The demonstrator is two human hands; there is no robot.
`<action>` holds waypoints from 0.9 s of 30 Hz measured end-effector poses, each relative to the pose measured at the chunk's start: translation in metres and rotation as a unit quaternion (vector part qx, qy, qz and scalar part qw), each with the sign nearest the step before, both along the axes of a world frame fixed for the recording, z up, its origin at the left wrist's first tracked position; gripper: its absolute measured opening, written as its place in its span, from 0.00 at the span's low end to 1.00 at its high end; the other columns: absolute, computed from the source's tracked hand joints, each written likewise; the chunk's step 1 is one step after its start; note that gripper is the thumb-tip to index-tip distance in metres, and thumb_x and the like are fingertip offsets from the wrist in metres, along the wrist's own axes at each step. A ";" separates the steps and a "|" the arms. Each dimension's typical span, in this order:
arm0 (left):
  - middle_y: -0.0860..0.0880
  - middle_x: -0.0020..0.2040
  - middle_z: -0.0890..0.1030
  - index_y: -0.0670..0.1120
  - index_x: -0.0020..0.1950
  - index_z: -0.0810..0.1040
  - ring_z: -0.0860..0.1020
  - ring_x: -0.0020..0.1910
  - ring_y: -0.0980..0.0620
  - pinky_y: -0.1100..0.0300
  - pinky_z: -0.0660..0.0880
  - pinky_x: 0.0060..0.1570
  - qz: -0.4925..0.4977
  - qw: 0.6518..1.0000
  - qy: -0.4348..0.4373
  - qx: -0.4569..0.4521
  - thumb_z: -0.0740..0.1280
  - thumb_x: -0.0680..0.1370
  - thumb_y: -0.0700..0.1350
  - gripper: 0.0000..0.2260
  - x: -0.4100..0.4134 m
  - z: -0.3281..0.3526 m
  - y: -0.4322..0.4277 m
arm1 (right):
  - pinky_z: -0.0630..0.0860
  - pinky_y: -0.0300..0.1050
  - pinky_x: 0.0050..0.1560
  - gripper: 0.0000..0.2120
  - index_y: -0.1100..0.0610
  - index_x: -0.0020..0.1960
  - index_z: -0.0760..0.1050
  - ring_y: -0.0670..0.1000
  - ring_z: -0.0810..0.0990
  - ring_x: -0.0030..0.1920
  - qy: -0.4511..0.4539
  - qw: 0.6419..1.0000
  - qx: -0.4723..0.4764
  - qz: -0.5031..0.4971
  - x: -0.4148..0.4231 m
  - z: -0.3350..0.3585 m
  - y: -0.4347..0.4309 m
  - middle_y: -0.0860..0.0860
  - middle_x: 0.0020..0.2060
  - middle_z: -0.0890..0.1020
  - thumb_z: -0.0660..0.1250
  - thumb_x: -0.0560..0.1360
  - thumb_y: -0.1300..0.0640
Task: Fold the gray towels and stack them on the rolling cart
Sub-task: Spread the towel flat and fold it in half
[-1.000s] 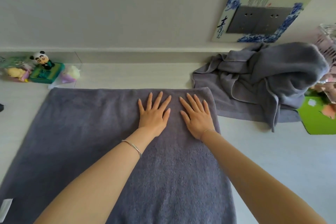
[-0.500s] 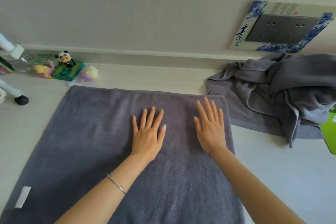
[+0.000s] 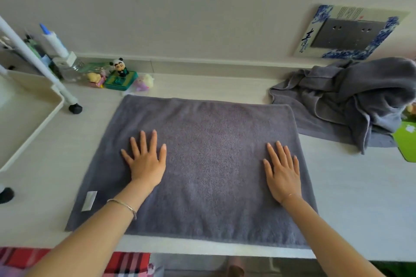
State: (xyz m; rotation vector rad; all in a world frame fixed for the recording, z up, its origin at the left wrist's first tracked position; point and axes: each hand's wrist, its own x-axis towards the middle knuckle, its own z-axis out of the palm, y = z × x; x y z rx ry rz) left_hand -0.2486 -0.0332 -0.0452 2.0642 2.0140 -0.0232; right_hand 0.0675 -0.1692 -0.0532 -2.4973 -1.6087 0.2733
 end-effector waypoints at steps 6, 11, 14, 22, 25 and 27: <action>0.50 0.75 0.64 0.55 0.75 0.61 0.63 0.73 0.42 0.34 0.52 0.69 -0.265 0.963 -0.032 0.024 0.42 0.81 0.60 0.25 0.062 -0.006 -0.109 | 0.34 0.44 0.74 0.30 0.45 0.76 0.50 0.47 0.43 0.76 0.032 0.994 0.023 0.098 -0.070 0.002 -0.030 0.44 0.76 0.48 0.35 0.77 0.36; 0.50 0.74 0.66 0.56 0.74 0.63 0.64 0.73 0.43 0.35 0.51 0.67 -0.215 0.975 -0.020 0.047 0.50 0.78 0.60 0.25 0.027 -0.012 -0.116 | 0.35 0.42 0.74 0.28 0.42 0.75 0.49 0.45 0.45 0.75 0.011 0.994 0.025 0.103 -0.070 -0.004 -0.062 0.42 0.75 0.49 0.36 0.77 0.36; 0.50 0.75 0.62 0.56 0.75 0.61 0.60 0.74 0.42 0.32 0.51 0.68 -0.142 0.990 -0.006 0.026 0.46 0.77 0.62 0.27 -0.009 -0.012 -0.103 | 0.34 0.42 0.73 0.32 0.41 0.75 0.46 0.44 0.43 0.75 0.000 0.999 0.017 0.047 -0.045 -0.003 -0.082 0.41 0.74 0.47 0.31 0.74 0.32; 0.49 0.78 0.50 0.54 0.78 0.49 0.49 0.77 0.41 0.34 0.44 0.69 -0.152 0.988 0.000 -0.011 0.34 0.75 0.65 0.33 -0.017 0.001 -0.106 | 0.54 0.55 0.74 0.28 0.48 0.74 0.58 0.56 0.57 0.75 0.100 0.986 0.035 -0.130 -0.016 0.011 -0.123 0.50 0.76 0.57 0.57 0.77 0.42; 0.47 0.72 0.68 0.51 0.73 0.66 0.68 0.70 0.41 0.35 0.62 0.66 -0.252 0.968 0.002 -0.010 0.39 0.80 0.61 0.29 0.000 0.000 -0.129 | 0.68 0.59 0.67 0.31 0.51 0.72 0.62 0.58 0.68 0.68 0.144 0.969 0.057 -0.191 -0.015 0.020 -0.133 0.53 0.72 0.64 0.66 0.73 0.43; 0.48 0.71 0.70 0.52 0.72 0.65 0.71 0.68 0.43 0.39 0.58 0.66 -0.275 0.961 -0.006 -0.024 0.39 0.81 0.59 0.27 0.011 -0.002 -0.143 | 0.73 0.58 0.62 0.33 0.54 0.72 0.62 0.58 0.73 0.62 0.186 0.953 0.076 -0.227 -0.015 0.029 -0.135 0.55 0.68 0.69 0.70 0.72 0.46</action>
